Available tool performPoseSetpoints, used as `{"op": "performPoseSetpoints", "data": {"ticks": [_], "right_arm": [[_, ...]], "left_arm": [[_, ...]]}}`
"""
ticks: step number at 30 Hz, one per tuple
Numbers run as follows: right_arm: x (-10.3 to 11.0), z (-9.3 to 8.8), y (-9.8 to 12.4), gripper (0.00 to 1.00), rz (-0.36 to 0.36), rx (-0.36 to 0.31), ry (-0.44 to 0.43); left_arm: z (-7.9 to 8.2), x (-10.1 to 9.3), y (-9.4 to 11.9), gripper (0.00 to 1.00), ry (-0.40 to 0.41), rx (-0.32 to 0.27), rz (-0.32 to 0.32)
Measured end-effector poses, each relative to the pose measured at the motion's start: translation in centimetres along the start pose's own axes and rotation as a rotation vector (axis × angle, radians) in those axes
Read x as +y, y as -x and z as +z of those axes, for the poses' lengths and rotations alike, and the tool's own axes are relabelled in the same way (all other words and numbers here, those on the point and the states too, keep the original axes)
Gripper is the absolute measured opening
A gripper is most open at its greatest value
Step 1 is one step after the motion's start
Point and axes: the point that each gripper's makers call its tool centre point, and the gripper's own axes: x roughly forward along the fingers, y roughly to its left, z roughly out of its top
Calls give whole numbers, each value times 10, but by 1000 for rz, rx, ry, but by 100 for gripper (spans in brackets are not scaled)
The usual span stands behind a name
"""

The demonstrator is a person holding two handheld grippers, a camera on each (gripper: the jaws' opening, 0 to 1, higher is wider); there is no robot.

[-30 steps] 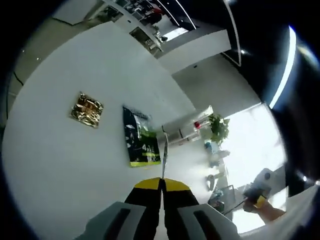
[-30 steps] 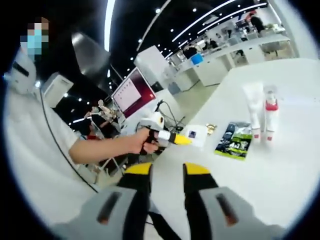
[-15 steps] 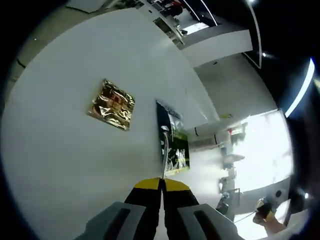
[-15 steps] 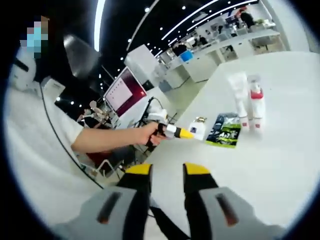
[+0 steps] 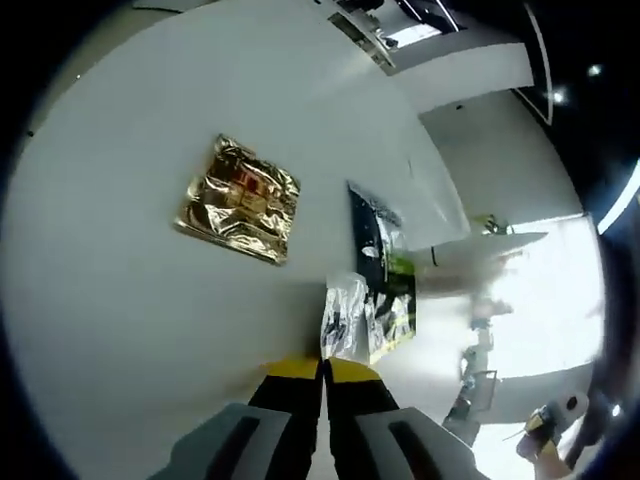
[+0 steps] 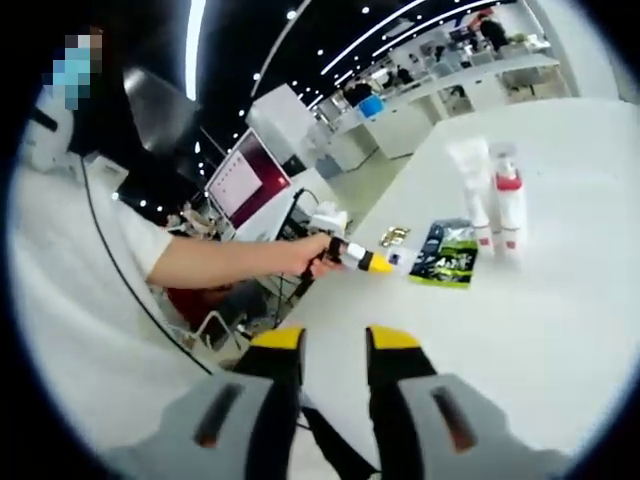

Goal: Arrange the skincare products in the storage area until every visible bottle or jar stands upright without overlapping.

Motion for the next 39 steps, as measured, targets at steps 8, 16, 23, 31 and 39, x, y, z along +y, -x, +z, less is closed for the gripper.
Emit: {"op": "performPoseSetpoints", "data": {"ticks": [8,16,23,31,39], "right_arm": [[-2,2,-4,25,16,16,0],[10,11,-14,25,106,60,83],[21,6,-24,25,212,104,121],[32,-16,-48,25,402,215,167],[53,-28,-69,25,576,295,220]], "left_arm": [[2,-4,2,3,107,-4,-53],[9,-5,15,21,179,-75,-59],[-32,-3,29,33,170,-68,-16],[-119,-44,19,37,79,-91,-29],[-167,-38,59,38,157,-378,49]]}}
